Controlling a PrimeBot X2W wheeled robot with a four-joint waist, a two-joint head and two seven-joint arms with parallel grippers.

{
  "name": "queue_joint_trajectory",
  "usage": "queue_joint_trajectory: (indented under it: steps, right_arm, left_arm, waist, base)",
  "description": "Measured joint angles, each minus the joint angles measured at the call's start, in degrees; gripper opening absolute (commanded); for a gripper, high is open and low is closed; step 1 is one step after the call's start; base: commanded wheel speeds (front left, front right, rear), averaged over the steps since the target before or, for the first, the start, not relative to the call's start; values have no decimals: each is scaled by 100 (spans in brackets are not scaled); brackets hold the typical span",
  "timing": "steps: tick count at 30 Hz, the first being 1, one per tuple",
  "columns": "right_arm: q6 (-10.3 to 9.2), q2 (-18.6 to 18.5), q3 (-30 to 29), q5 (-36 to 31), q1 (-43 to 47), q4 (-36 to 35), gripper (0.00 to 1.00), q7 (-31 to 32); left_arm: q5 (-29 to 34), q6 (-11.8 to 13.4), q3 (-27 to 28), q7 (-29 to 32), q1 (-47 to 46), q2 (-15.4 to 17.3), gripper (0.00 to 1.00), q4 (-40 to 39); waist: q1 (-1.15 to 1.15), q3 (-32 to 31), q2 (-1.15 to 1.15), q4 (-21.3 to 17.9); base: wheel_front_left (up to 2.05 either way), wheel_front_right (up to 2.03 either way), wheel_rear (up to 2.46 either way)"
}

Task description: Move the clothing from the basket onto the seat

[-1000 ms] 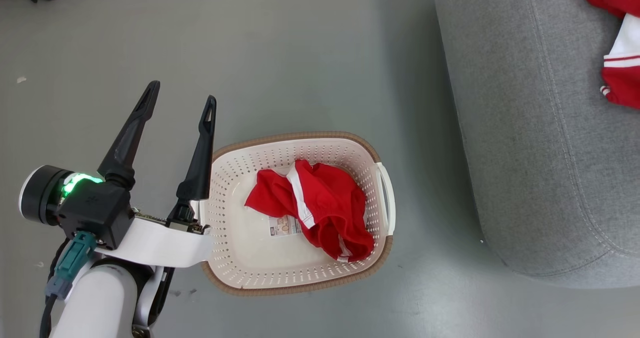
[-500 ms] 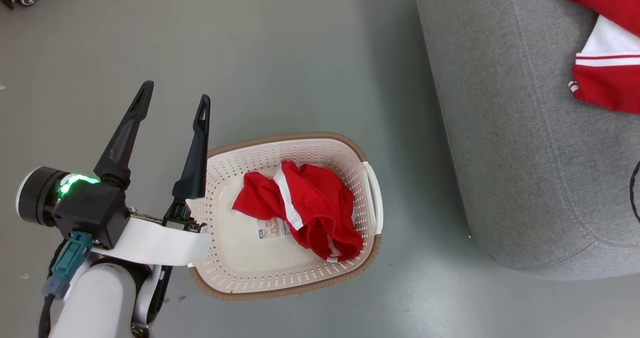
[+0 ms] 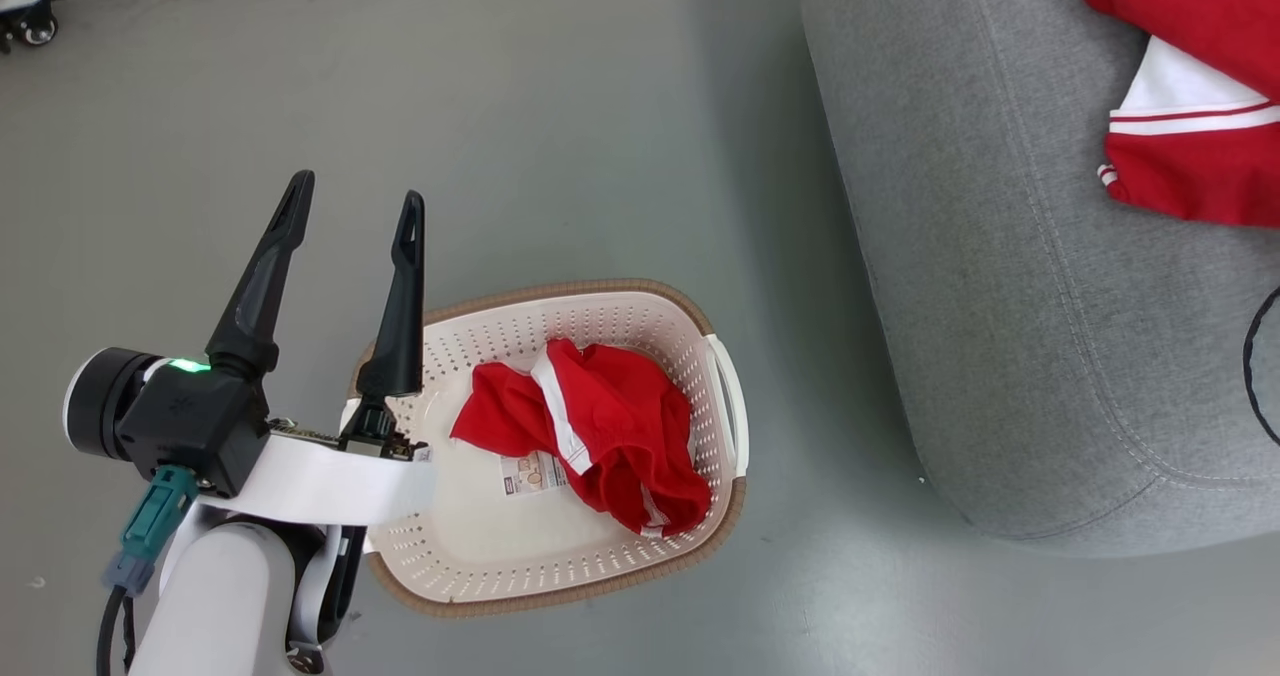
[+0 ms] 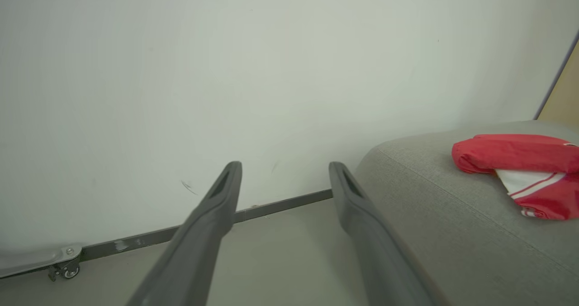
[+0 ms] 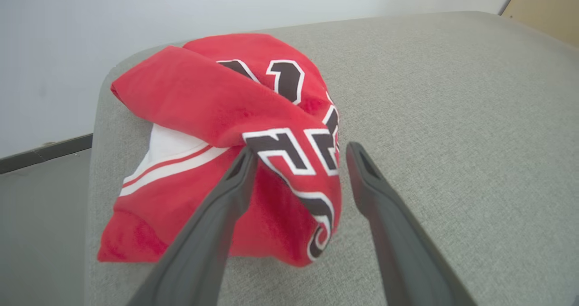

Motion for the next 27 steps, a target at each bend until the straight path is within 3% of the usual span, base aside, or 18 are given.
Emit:
queue_joint_trajectory:
  steps: [10, 27]
  right_arm:
    - [0, 15, 680, 58, -27, -617, 100, -146]
    - [0, 639, 1720, 571, -159, -1838, 100, -197]
  left_arm:
    - [-73, 153, 235, -171, 12, -38, 100, 321]
    - [-349, 472, 843, -314, 496, -178, 100, 938]
  waist:
    - [0, -256, 0, -55]
    - [0, -1013, 0, 173]
  base:
    - [0, 0, 0]
    - [0, 0, 0]
